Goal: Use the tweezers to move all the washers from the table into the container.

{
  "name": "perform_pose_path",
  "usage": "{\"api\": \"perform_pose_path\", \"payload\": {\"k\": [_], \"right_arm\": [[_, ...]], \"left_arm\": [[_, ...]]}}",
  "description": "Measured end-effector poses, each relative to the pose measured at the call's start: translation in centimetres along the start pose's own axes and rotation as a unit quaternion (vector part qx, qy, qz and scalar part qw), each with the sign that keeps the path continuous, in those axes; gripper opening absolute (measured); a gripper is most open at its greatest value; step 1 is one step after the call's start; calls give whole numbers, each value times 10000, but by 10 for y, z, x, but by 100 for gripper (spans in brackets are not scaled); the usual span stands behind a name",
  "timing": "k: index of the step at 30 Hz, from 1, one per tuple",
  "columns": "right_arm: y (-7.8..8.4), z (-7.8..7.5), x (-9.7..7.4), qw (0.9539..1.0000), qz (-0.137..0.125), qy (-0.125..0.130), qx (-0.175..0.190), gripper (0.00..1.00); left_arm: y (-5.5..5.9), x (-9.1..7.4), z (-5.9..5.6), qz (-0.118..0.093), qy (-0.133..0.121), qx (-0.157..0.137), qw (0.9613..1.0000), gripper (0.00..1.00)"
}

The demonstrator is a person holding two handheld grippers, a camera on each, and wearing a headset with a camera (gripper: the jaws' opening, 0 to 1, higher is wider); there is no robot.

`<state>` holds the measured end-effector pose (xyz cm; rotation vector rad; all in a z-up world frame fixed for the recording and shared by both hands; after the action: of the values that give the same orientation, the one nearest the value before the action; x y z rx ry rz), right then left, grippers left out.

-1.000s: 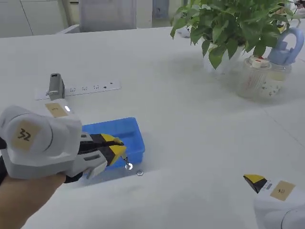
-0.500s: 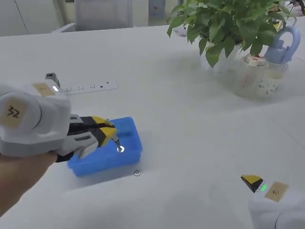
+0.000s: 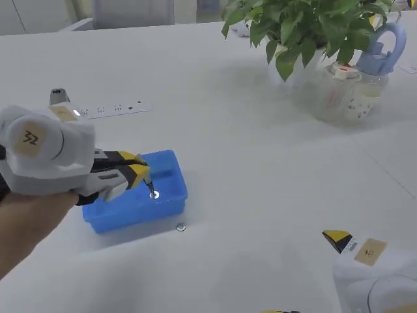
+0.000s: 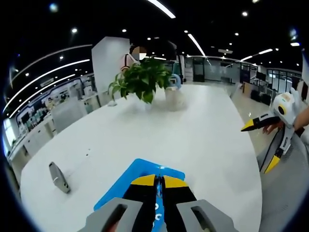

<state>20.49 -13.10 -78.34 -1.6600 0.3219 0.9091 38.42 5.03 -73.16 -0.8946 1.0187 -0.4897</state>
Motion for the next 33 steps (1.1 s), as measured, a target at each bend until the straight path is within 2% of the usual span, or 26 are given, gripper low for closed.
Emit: {"api": "perform_pose_path", "payload": {"k": [7,14,22,31,33], "right_arm": [[1,-1,0,10000,22,0,11,89],[1,-1,0,10000,7,-33,33,90],[2,-1,0,10000,40,-20,11,90],[2,-2,0,10000,33,-4,11,89],[2,-2,0,10000,38,-3,3,89]], "left_arm": [[12,5,-3,128,-12,-81,9999,0],[17,7,-6,189,2,-124,9997,0],[20,12,-11,225,25,-133,9997,0],[20,11,-9,228,5,-168,9996,0],[18,9,-10,165,24,-270,9995,0]]}}
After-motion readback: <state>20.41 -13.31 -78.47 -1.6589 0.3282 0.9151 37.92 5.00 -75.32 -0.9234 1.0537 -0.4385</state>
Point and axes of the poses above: the centre of the closed fingertips' face, and the gripper's own axes: x roughly forward along the fingers, z roughly to its left, y roughly out of its underside, the point moved 3 cm from there along -x, roughly backward along the fingers, and after that the axes turned 9 degrees about x, right-handed, at the moved point
